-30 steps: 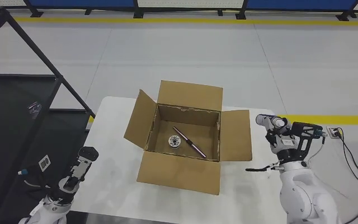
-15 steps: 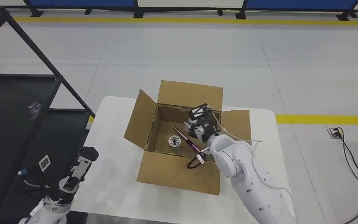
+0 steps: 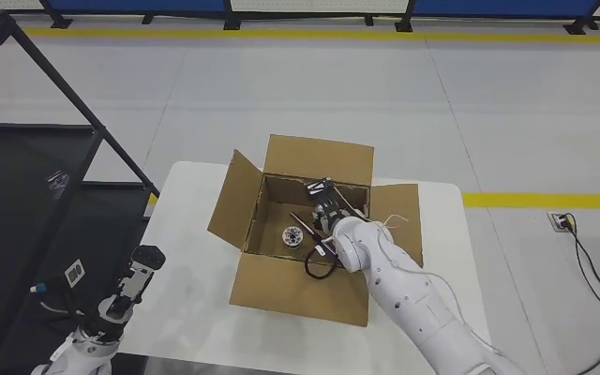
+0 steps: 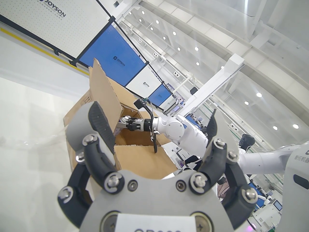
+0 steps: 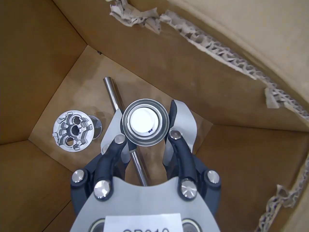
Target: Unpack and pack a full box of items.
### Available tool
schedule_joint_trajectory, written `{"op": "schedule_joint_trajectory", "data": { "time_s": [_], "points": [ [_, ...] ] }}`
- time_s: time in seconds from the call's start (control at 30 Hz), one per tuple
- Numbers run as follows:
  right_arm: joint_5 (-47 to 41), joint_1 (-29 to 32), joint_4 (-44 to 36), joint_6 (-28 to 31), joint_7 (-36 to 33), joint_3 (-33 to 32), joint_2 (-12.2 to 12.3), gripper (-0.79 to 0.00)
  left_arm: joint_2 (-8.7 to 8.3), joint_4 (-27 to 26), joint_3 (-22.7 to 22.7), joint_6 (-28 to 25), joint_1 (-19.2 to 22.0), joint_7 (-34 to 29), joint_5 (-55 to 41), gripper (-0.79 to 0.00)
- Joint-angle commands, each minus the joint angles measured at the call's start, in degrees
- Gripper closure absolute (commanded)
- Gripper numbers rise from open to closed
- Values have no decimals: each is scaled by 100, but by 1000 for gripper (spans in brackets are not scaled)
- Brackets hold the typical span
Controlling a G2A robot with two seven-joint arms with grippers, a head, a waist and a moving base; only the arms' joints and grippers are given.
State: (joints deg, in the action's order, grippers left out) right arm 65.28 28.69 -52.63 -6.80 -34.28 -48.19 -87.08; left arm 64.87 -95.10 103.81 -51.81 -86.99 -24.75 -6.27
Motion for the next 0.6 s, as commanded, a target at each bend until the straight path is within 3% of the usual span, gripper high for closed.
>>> {"op": "schedule_joint_trajectory", "data": {
  "time_s": [0.0, 0.27, 0.47, 0.57],
  "points": [
    [-5, -7, 63, 16, 9, -3, -17, -348, 0, 0, 0, 0, 0, 0, 0, -785],
    [123, 125, -107, 41, -30, -138, -2, -388, 0, 0, 0, 0, 0, 0, 0, -785],
    [340, 339, -518, -11, -141, -303, 60, -610, 0, 0, 0, 0, 0, 0, 0, -785],
    [383, 552, -948, 21, -42, -503, 125, -671, 2, -65, 30, 88, -5, 77, 154, -785]
  ]
}}
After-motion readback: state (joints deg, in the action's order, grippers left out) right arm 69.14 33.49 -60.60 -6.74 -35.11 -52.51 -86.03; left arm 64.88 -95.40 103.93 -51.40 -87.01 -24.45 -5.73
